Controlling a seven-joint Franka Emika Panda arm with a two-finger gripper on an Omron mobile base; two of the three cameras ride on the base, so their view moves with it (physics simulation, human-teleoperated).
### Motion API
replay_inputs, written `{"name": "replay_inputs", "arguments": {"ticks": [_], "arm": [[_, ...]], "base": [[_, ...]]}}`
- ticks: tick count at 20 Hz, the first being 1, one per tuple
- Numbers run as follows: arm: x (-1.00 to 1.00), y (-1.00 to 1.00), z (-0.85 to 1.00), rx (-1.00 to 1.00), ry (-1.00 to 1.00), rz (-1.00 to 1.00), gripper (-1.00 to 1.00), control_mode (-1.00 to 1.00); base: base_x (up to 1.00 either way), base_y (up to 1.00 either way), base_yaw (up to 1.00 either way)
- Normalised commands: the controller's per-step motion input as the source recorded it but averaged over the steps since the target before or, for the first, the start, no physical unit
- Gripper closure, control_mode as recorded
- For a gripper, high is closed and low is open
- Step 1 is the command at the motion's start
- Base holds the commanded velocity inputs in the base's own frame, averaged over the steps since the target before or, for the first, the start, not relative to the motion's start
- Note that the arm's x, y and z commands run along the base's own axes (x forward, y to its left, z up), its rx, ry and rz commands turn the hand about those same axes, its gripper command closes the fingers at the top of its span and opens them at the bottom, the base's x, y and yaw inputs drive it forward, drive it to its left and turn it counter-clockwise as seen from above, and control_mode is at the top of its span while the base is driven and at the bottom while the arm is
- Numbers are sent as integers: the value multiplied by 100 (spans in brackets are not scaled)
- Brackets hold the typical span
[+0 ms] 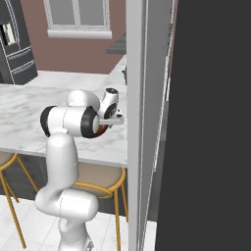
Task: Place the cup inside the bowl on the dining table and move the bowl to any counter.
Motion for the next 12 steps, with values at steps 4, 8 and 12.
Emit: {"name": "replay_inputs", "arguments": {"ticks": [4,8,12], "arm": [[0,0,0,0,0,0,100,-100],[0,0,0,0,0,0,100,-100],[0,0,0,0,0,0,100,-100]], "base": [[0,0,0],[0,0,0],[0,0,0]]}}
